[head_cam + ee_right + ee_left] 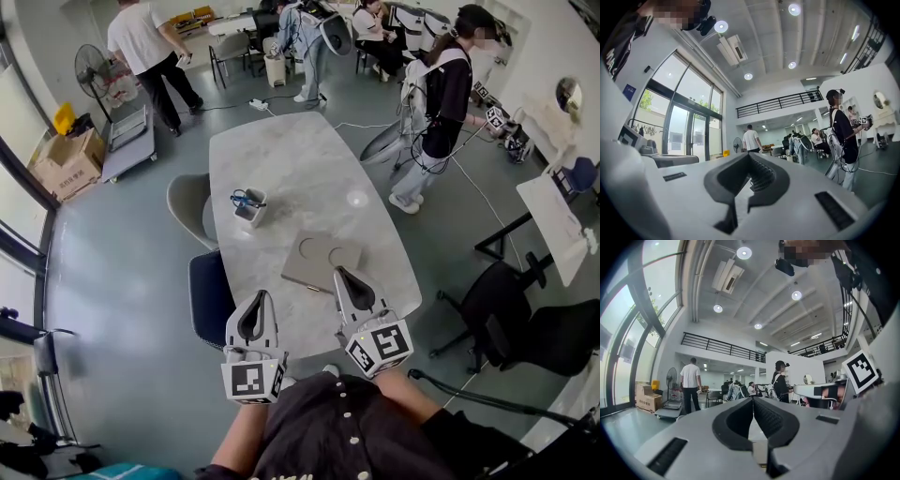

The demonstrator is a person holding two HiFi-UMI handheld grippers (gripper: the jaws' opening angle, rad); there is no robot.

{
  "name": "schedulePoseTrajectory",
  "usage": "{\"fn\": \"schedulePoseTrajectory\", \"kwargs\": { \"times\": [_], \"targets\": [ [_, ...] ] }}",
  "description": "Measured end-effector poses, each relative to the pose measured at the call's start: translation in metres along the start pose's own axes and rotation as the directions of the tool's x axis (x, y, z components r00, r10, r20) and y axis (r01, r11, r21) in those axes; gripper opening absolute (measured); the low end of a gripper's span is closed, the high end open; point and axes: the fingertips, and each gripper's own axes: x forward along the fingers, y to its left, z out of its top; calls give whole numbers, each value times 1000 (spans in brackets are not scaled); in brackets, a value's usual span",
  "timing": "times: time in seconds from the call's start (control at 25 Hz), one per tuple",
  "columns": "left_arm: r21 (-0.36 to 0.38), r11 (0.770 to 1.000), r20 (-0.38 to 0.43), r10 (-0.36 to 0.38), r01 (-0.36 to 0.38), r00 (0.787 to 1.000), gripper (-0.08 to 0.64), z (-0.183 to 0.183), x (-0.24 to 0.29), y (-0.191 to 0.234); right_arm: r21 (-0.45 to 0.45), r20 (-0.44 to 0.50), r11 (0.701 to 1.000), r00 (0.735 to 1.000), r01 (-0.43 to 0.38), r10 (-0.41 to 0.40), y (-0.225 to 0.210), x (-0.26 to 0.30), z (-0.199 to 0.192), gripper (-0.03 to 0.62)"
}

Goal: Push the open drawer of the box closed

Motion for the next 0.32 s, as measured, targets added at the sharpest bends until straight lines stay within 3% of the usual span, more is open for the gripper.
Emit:
{"fn": "schedulePoseTrajectory", "kwargs": {
  "times": [0.32],
  "targets": [
    [9,1000,9,-3,3,1000,17,3,-1,-1,6,2,1000,1000,-3,3,-1,-5,2,-3]
  ]
}}
